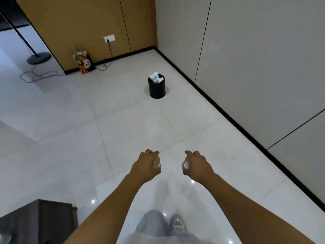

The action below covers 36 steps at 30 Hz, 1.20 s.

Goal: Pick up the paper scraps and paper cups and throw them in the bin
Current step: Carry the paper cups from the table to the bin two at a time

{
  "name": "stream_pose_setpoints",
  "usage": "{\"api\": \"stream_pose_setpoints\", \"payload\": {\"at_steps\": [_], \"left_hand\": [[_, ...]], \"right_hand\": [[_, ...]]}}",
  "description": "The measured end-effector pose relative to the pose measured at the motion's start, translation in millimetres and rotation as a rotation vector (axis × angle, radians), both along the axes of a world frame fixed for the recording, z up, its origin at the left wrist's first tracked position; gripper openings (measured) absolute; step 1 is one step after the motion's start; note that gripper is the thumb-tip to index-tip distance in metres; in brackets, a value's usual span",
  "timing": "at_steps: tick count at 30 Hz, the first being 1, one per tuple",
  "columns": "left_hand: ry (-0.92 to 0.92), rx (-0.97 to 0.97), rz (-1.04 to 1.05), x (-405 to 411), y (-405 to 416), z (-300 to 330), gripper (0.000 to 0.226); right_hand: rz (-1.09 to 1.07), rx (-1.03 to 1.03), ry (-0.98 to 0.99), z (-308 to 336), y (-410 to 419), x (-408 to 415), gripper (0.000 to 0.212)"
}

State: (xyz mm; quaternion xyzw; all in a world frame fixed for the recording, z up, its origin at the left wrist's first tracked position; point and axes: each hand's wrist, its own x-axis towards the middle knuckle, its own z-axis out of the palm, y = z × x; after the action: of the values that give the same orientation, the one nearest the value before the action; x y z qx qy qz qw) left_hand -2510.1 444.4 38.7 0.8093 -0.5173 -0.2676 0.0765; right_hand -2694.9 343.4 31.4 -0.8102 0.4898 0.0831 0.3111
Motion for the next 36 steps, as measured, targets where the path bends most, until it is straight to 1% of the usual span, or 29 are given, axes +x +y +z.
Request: {"api": "stream_pose_setpoints", "payload": {"at_steps": [5,11,16,17,18,19,21,22,29,33,36], "left_hand": [[0.0,-0.011,0.003,47,-99,-8,0.064],[-0.006,-0.041,-0.005,132,-238,-18,0.066],[-0.015,-0.05,-0.02,199,-346,-9,0.066],[-0.018,-0.041,-0.029,203,-351,-3,0.065],[-0.009,-0.042,-0.012,227,-396,-7,0.065],[-0.013,-0.028,0.0,238,-416,-6,0.065],[-0.029,-0.035,-0.019,243,-428,1,0.066],[-0.022,-0.03,-0.029,251,-445,-1,0.066],[0.008,-0.029,0.004,311,-622,-19,0.066],[0.019,-0.049,0.077,344,-715,-23,0.064],[0.022,-0.043,0.12,369,-767,-21,0.061]], "right_hand": [[0.001,0.024,-0.008,-6,-100,48,0.075],[-0.012,-0.003,-0.016,-9,-238,134,0.072],[-0.021,-0.014,-0.004,0,-343,202,0.07],[-0.019,-0.005,-0.014,3,-346,208,0.071],[-0.021,-0.003,-0.015,-1,-391,230,0.072],[-0.028,0.006,-0.009,-1,-411,241,0.072],[-0.011,-0.001,0.001,5,-421,250,0.073],[-0.006,0.004,0.004,2,-439,257,0.073],[0.004,0.002,0.034,-12,-620,323,0.073],[0.078,-0.013,0.06,-11,-723,363,0.073],[0.131,-0.008,0.073,-9,-786,396,0.074]]}}
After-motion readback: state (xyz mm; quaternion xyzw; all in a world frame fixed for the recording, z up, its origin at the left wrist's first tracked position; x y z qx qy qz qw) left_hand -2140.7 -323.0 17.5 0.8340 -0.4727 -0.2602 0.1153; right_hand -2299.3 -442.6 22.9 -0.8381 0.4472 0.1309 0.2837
